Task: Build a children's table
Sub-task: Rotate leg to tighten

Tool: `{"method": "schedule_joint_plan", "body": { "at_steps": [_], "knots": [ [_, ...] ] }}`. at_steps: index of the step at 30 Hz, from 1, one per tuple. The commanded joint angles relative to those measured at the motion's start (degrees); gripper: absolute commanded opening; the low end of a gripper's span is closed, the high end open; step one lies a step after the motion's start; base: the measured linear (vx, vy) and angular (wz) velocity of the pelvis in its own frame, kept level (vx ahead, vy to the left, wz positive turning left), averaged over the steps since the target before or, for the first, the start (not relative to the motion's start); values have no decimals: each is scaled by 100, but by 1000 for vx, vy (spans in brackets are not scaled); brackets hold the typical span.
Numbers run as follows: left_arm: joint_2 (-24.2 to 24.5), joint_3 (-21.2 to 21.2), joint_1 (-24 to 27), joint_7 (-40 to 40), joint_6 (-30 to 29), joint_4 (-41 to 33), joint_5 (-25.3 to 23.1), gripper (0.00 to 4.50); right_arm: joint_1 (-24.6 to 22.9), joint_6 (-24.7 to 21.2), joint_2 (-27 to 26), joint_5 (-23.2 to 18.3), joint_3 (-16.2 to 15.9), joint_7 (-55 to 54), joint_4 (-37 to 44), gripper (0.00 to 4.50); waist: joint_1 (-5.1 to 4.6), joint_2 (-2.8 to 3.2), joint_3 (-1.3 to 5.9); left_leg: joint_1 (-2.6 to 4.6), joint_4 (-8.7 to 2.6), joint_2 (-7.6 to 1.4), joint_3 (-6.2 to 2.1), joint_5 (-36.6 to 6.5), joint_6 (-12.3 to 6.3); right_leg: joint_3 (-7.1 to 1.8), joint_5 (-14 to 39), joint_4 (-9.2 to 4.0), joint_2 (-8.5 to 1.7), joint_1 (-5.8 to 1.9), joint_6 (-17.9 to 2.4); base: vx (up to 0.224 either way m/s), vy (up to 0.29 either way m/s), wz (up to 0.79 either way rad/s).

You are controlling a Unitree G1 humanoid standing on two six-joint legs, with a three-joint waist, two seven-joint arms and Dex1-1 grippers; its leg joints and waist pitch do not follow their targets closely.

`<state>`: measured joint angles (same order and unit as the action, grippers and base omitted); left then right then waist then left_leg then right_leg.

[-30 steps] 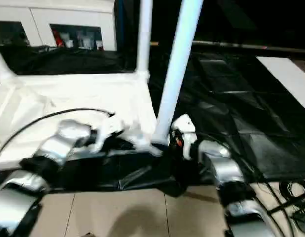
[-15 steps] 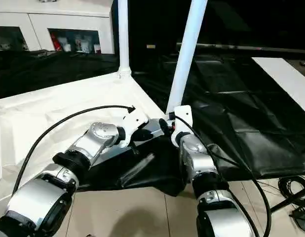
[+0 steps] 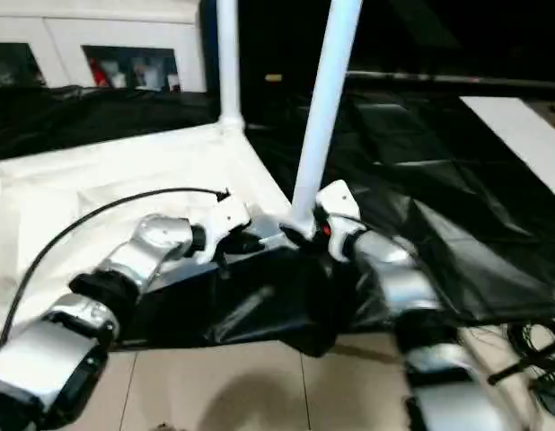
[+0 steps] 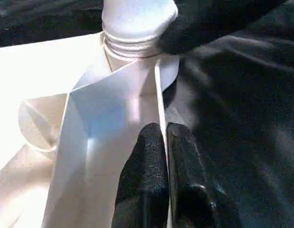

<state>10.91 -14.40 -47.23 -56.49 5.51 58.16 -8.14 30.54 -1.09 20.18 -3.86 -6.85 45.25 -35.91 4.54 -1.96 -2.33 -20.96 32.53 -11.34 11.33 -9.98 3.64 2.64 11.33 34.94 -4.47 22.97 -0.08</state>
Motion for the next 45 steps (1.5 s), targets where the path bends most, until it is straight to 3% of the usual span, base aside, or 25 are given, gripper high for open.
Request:
{"method": "schedule_joint_plan", "body": {
  "at_steps": [1,2,5,9,13,16,20,22,23,30,32,42,45],
  "knots": [
    [78,-65,201,-525,163,-14,105,0,-104,-71,145,-84,-70,487,265,443,36,-76,326,22,-268,-188,-73,-747,-656,-212,208,-368,-355,-305,-1384,0,0,0],
    [140,-81,230,-762,212,-72,155,0,-141,-139,226,-192,-51,693,362,443,60,-99,330,24,-259,-192,-69,-712,-681,-207,119,-352,-349,-317,-1422,0,0,0],
    [239,-32,305,-1247,270,-235,358,0,-224,-230,410,-339,-42,1124,550,443,97,-69,330,30,-245,-220,-51,-673,-709,-199,-128,-302,-341,-302,-1560,0,0,0],
    [314,-63,424,-1722,196,-444,478,0,-298,-293,458,-451,-158,1448,707,443,125,-55,309,57,-260,-237,-40,-904,-581,-209,234,-339,-361,-277,-1539,0,0,0],
    [333,-49,494,-1886,160,-560,560,0,-294,-369,390,-515,-145,1627,738,443,164,-80,299,57,-278,-243,-45,-1036,-445,-214,626,-370,-376,-269,-1428,0,0,0],
    [339,-36,508,-1909,144,-588,549,0,-273,-375,396,-488,-180,1704,691,443,182,-84,299,67,-280,-241,-44,-1027,-398,-218,698,-376,-374,-257,-1375,0,0,0],
    [352,0,511,-1890,138,-601,513,0,-279,-329,360,-452,-224,1706,592,400,193,-115,310,53,-267,-229,-44,-859,-432,-217,516,-348,-376,-269,-1365,0,0,0],
    [358,10,512,-1867,147,-607,501,0,-281,-315,346,-449,-239,1705,563,378,197,-100,312,51,-263,-225,-43,-818,-455,-214,485,-345,-378,-268,-1365,0,0,0],
    [362,24,514,-1863,127,-625,502,0,-271,-290,329,-426,-263,1721,516,371,193,-129,309,44,-262,-222,-40,-814,-470,-212,491,-346,-372,-271,-1360,0,0,0],
    [370,28,547,-1845,96,-667,502,0,-246,-198,306,-325,-330,1754,350,312,196,-129,306,38,-261,-221,-44,-799,-462,-211,600,-345,-376,-269,-1315,0,0,0],
    [380,28,574,-1858,76,-699,507,0,-258,-195,295,-335,-330,1738,344,291,196,-101,305,44,-261,-224,-45,-787,-472,-213,557,-345,-375,-264,-1322,0,0,0],
    [436,19,564,-1876,71,-665,476,0,-346,-217,256,-386,-316,1787,416,272,194,-101,319,48,-251,-220,-41,-777,-471,-208,404,-326,-364,-278,-1384,0,0,0],
    [279,51,489,-1070,122,-428,270,0,-267,-265,-70,-292,-13,743,-125,272,175,-98,304,48,-258,-214,-39,-842,-440,-214,529,-345,-372,-248,-1374,0,0,0]
  ]
}}
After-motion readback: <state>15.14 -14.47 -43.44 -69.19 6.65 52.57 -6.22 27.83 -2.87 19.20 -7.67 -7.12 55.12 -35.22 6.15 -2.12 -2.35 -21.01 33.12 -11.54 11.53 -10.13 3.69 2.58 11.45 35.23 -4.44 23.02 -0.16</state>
